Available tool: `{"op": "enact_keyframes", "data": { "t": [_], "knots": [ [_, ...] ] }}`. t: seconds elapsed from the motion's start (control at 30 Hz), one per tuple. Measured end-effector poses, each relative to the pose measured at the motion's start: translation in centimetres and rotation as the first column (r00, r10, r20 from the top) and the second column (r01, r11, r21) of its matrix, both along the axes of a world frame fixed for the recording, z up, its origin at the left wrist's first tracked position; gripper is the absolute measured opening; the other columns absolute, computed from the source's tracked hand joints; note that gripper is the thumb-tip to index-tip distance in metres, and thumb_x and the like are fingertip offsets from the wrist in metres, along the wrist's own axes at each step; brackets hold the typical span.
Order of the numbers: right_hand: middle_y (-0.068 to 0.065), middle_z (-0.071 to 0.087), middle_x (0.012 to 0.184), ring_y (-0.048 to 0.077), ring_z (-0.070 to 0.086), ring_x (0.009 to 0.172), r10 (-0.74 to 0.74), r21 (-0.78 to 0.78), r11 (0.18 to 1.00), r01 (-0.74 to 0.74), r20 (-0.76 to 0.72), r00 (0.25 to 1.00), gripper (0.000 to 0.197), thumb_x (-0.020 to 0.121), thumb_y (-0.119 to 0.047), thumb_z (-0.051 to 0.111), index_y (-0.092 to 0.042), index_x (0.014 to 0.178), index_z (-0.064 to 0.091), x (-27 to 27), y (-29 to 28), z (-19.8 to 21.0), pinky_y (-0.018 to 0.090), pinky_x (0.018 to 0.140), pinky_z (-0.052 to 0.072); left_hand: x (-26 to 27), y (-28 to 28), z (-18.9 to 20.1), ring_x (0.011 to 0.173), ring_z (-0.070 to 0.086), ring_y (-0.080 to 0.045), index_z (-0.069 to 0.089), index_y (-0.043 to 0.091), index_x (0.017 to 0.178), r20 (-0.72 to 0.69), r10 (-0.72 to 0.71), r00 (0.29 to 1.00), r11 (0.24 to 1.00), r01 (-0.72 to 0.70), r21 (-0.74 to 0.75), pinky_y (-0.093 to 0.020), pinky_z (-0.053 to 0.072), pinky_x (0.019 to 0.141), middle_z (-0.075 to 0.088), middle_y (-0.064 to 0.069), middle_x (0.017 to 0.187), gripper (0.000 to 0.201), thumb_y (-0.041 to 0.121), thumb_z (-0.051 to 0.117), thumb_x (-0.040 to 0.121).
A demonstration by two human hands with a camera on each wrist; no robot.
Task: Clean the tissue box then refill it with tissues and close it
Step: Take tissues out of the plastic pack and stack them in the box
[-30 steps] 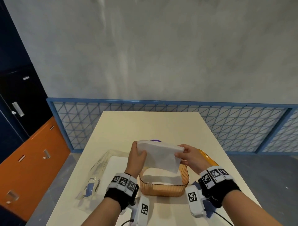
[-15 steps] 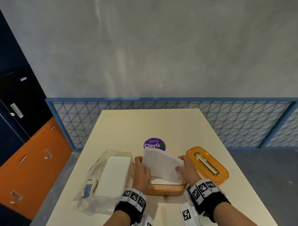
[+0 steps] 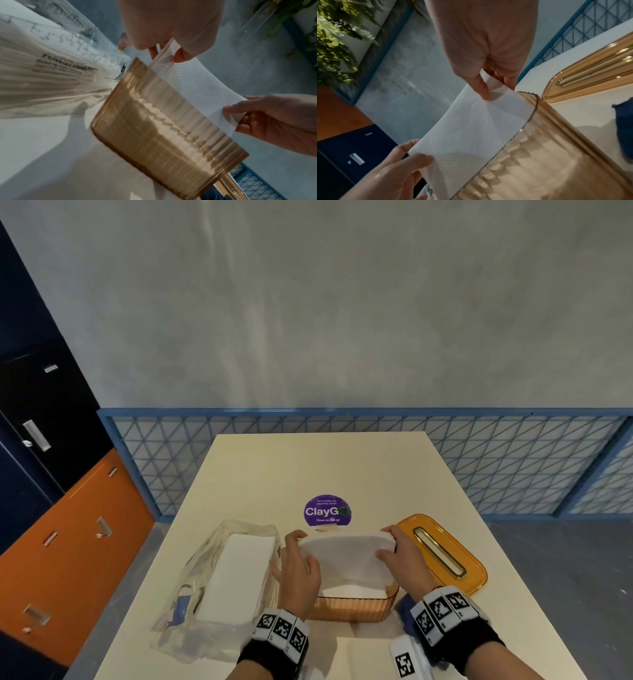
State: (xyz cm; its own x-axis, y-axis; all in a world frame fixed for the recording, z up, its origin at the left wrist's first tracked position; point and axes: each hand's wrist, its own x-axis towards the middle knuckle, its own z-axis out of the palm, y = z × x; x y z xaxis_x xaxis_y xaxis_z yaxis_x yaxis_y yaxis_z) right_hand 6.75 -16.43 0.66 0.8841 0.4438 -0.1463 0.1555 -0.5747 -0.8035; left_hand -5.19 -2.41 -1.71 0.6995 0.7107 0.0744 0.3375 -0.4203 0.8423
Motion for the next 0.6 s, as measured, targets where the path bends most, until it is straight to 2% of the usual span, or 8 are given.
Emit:
{"op": "enact_keyframes", "data": {
  "t": [0.1, 0.17, 0.3, 0.37, 0.43, 0.5, 0.6],
  "knots": [
    [0.005, 0.059, 0.108, 0.017, 0.055, 0.094, 0.035, -0.029, 0.999, -0.036, -0.052, 0.998, 0.028, 0.088, -0.002, 0.055, -0.018, 0.11, 0.049, -0.4, -0.2, -0.3, 0.012, 0.062, 0.042, -0.2, 0.1, 0.2, 0.108, 0.051, -0.017, 0.033, 0.027, 0.123, -0.039, -0.025, 0.999, 0.999, 0.026, 0.029, -0.042, 0.017, 0.109, 0.05, 0.008, 0.11, 0.04, 0.006, 0.044, 0.091],
    [0.006, 0.059, 0.111, 0.016, 0.054, 0.094, 0.029, -0.081, 0.996, -0.035, -0.074, 0.997, 0.029, 0.089, -0.003, 0.054, -0.016, 0.114, 0.049, -0.5, -0.1, -0.6, 0.015, 0.063, 0.042, -0.2, 0.3, 0.2, 0.105, 0.056, -0.016, 0.031, 0.023, 0.134, -0.107, -0.039, 0.993, 0.998, 0.044, 0.043, -0.043, 0.016, 0.112, 0.054, 0.009, 0.103, 0.045, 0.008, 0.041, 0.093],
    [0.013, 0.06, 0.118, 0.019, 0.055, 0.095, -0.063, -0.091, 0.994, 0.053, -0.11, 0.992, 0.038, 0.088, -0.001, 0.053, -0.007, 0.125, 0.044, 0.2, 1.0, -0.3, 0.021, 0.072, 0.044, 1.2, 1.4, 1.5, 0.089, 0.059, -0.018, 0.016, 0.026, 0.144, -0.285, 0.012, 0.959, 0.995, 0.017, 0.099, -0.045, 0.022, 0.109, 0.064, 0.003, 0.089, 0.059, 0.012, 0.043, 0.094],
    [0.016, 0.059, 0.12, 0.025, 0.058, 0.101, -0.071, -0.181, 0.982, 0.052, -0.102, 0.992, 0.042, 0.088, 0.0, 0.052, -0.005, 0.128, 0.041, 0.2, 1.6, -0.3, 0.026, 0.076, 0.046, 1.9, 1.9, 1.9, 0.083, 0.056, -0.016, 0.005, 0.027, 0.148, -0.416, 0.005, 0.909, 0.987, 0.063, 0.149, -0.047, 0.02, 0.11, 0.063, 0.003, 0.085, 0.068, 0.012, 0.043, 0.093],
    [0.019, 0.058, 0.119, 0.029, 0.06, 0.106, -0.057, -0.308, 0.95, 0.04, -0.044, 0.997, 0.042, 0.09, 0.0, 0.049, -0.004, 0.129, 0.037, -0.1, 2.3, -0.5, 0.032, 0.082, 0.05, 2.3, 2.0, 1.8, 0.092, 0.058, -0.019, -0.005, 0.027, 0.149, -0.536, 0.014, 0.844, 0.96, 0.139, 0.243, -0.05, 0.02, 0.11, 0.067, 0.001, 0.093, 0.078, 0.01, 0.045, 0.092],
    [0.019, 0.057, 0.119, 0.028, 0.06, 0.106, -0.01, -0.408, 0.913, 0.021, 0.03, 0.999, 0.043, 0.092, -0.001, 0.045, -0.005, 0.133, 0.031, -0.7, 2.7, -0.7, 0.032, 0.085, 0.05, 2.6, 1.8, 1.5, 0.107, 0.056, -0.022, -0.009, 0.025, 0.15, -0.616, 0.004, 0.788, 0.926, 0.23, 0.3, -0.052, 0.021, 0.108, 0.068, -0.001, 0.105, 0.08, 0.008, 0.044, 0.092],
    [0.016, 0.054, 0.122, 0.026, 0.058, 0.107, 0.108, -0.493, 0.869, -0.037, 0.117, 0.987, 0.05, 0.093, 0.0, 0.043, -0.008, 0.138, 0.025, -1.8, 2.7, -0.5, 0.03, 0.086, 0.048, 2.8, 1.3, 1.1, 0.116, 0.05, -0.023, 0.001, 0.022, 0.15, -0.68, 0.014, 0.733, 0.876, 0.319, 0.363, -0.05, 0.025, 0.106, 0.061, -0.002, 0.117, 0.073, 0.009, 0.045, 0.093]
  ]
}}
